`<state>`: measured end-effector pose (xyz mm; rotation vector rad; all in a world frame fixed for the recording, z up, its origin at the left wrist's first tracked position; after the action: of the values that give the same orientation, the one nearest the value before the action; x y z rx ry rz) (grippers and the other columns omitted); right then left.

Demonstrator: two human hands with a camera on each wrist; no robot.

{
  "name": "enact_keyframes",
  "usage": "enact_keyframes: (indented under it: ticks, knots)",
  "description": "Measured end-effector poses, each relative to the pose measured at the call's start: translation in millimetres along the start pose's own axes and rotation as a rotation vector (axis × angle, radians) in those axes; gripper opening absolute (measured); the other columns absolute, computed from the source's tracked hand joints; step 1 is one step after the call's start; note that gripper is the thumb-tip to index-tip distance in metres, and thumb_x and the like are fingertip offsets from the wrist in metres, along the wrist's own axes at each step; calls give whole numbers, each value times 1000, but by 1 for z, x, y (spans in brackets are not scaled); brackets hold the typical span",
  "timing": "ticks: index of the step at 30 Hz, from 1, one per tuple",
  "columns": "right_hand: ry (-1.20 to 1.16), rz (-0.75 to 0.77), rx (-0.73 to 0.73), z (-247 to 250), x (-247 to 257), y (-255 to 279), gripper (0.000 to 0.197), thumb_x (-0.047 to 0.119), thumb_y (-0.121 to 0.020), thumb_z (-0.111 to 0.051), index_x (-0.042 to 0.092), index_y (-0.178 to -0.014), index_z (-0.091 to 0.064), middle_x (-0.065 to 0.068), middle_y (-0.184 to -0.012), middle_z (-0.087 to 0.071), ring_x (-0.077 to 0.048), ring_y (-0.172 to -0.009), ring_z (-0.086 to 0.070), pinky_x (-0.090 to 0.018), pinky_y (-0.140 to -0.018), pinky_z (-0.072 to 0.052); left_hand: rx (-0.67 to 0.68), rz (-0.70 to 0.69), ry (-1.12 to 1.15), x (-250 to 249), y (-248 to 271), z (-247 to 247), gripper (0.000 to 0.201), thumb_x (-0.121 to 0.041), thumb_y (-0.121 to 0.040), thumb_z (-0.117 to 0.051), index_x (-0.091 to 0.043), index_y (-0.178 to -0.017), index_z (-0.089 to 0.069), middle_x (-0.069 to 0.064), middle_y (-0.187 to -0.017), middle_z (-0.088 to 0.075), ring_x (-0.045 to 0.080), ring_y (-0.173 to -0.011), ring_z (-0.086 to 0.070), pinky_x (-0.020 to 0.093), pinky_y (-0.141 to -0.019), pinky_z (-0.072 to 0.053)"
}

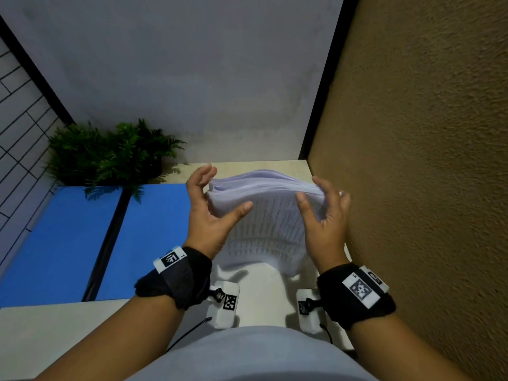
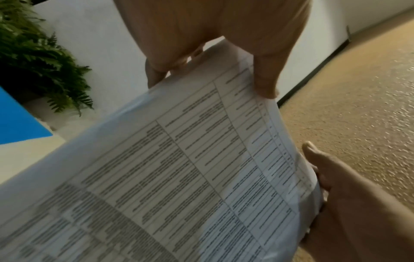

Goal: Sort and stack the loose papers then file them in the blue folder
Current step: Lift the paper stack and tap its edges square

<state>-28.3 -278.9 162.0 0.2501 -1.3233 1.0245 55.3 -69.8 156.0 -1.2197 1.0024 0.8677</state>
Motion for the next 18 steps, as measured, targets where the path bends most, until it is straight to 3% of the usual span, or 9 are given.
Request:
enact_keyframes:
  ticks: [2,3,6,9,12,15,18]
  knots:
    - [31,-5,6,0,0,0,46,55,-83,-60,31,-121,-56,9,-111,-35,-7,-108,-47,-30,-92,-50,-5,-65,-63,-4,1,0,67,-17,-79,-81,-20,-132,-39,-14,-134,-44,-9,-122,-48,19,-103,-46]
    - [43,-7,15,0,0,1,44,55,-82,-60,31,-120,-56,8,-111,-36,-9,-108,-48,-33,-91,-51,-3,-88,-87,-6,1,0,59,-16,-81,-80,-22,-126,-43,-16,-131,-46,-6,-120,-50,22,-103,-47]
    - [53,-12,11,-3,1,2,41,49,-84,-64,32,-119,-54,7,-112,-36,1,-104,-46,-29,-89,-50,-25,-154,-133,-6,-1,4,38,-26,-82,-76,-37,-104,-47,-6,-134,-51,10,-125,-52,36,-107,-45]
    - [60,-9,-1,-2,-2,2,37,42,-86,-66,32,-120,-54,7,-112,-36,11,-104,-41,-19,-85,-45,-44,-170,-151,-4,-3,8,36,-28,-81,-75,-40,-101,-47,2,-138,-49,9,-121,-55,43,-101,-51]
    - [62,2,2,-2,-3,1,36,39,-87,-68,31,-120,-54,7,-112,-36,11,-104,-41,-15,-83,-43,-45,-195,-166,-6,-2,8,33,-23,-82,-76,-31,-101,-50,1,-138,-49,11,-121,-56,46,-95,-54]
    - [57,4,5,-3,-3,0,34,38,-88,-67,35,-119,-52,7,-112,-36,12,-105,-40,-18,-85,-44,-38,-144,-168,-1,-3,10,30,-27,-81,-76,-35,-95,-50,-4,-133,-54,18,-122,-55,48,-95,-53]
    - [53,17,-7,-2,-3,0,36,38,-87,-68,34,-119,-53,7,-112,-38,5,-106,-45,-30,-89,-49,-43,-73,-126,5,-3,13,30,-35,-79,-77,-41,-92,-51,-5,-127,-59,22,-116,-60,46,-91,-56]
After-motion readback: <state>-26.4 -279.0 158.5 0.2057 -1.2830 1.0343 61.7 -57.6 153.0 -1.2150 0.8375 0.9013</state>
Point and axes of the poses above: each hand's wrist, its own y-axis away from the middle knuckle, its own z-axis out of the back of the hand, x = y × z, the point moved 4 cm from there along -y, towards the middle knuckle
